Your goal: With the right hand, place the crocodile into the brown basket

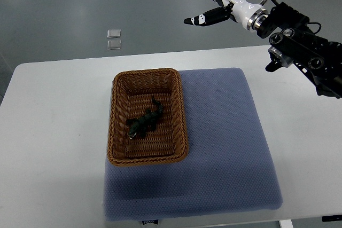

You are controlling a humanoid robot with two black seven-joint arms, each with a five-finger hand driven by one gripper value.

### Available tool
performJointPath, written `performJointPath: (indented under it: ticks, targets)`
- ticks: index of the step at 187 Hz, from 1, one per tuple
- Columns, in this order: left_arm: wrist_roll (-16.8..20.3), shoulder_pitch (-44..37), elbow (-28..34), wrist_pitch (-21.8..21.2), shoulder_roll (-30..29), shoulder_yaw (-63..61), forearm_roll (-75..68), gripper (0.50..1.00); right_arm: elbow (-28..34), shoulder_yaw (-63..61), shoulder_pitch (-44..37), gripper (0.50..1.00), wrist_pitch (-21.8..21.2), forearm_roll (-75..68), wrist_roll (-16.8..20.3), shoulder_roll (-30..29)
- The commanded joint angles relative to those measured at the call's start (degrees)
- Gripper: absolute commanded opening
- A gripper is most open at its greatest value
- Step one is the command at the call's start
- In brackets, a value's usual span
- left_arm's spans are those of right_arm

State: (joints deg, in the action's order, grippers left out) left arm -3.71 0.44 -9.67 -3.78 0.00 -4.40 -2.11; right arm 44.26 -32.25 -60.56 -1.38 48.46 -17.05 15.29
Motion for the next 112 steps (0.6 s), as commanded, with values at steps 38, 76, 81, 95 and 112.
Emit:
performJointPath:
  ticks: [38, 76, 81, 95, 112]
  targets:
    - [0.02, 0.0, 0.0, 0.0, 0.0, 0.0, 0.0, 1.0, -5.94, -6.86, 8.53, 0.913, 2.43, -23.14, -0.17, -2.99]
    - [0.02, 0.0, 0.0, 0.0, 0.0, 0.0, 0.0, 1.0, -9.9, -7.12, 12.05, 0.915, 7.0, -27.54, -0.79, -4.13]
    - [0.02, 0.0, 0.0, 0.0, 0.0, 0.0, 0.0, 1.0, -10.16, -7.21, 12.31, 0.915, 8.23, -27.54, -0.79, -4.92]
    - [0.02, 0.0, 0.0, 0.0, 0.0, 0.0, 0.0, 1.0, -10.25, -7.21, 12.93, 0.915, 11.31, -27.54, -0.79, -6.42]
    - [0.02, 0.0, 0.0, 0.0, 0.0, 0.09, 0.0, 1.0, -10.25, -7.3, 13.63, 0.915, 13.68, -27.63, -0.79, -7.03]
